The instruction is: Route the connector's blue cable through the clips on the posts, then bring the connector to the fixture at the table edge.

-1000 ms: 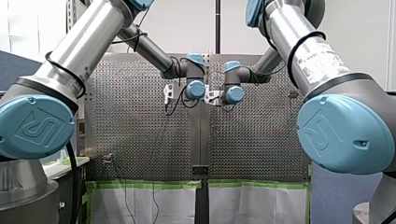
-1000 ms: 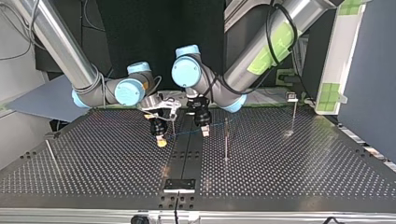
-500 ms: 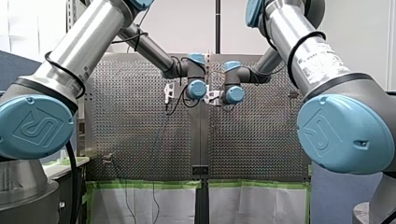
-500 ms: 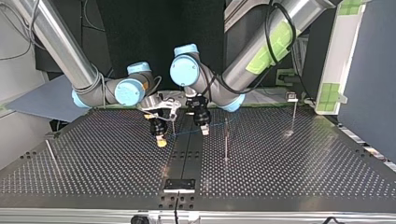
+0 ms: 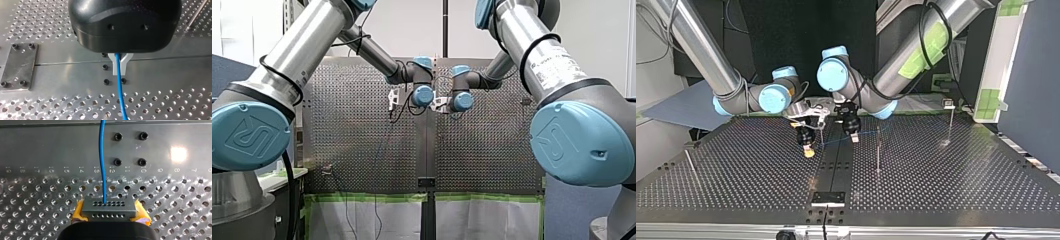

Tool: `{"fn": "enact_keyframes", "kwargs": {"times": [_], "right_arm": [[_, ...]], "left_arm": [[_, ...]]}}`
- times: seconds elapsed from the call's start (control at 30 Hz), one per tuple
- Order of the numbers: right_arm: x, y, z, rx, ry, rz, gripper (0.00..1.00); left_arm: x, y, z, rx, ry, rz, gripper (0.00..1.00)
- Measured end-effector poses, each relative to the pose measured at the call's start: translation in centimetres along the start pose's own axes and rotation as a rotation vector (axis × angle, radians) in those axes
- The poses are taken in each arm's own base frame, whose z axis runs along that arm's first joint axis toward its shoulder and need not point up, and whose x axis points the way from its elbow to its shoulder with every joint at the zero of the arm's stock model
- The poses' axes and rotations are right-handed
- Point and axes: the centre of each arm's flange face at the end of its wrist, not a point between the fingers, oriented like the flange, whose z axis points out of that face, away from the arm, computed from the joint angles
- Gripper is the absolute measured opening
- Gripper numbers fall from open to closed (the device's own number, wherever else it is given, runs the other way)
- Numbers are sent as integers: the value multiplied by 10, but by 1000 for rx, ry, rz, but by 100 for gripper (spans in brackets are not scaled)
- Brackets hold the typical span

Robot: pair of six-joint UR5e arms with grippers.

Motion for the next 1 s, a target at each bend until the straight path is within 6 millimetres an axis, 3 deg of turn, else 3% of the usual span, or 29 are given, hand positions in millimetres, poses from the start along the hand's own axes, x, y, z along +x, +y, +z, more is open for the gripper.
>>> {"fn": "enact_keyframes", "kwargs": {"times": [0.67,1.0], "right_arm": [[-15,-1,-19,-50,-130,-65,2],[-3,-10,-46,-45,-111,-80,2]], "left_arm": [[33,-2,-27,38,25,-6,0],[46,-5,-35,73,30,2,0]]}}
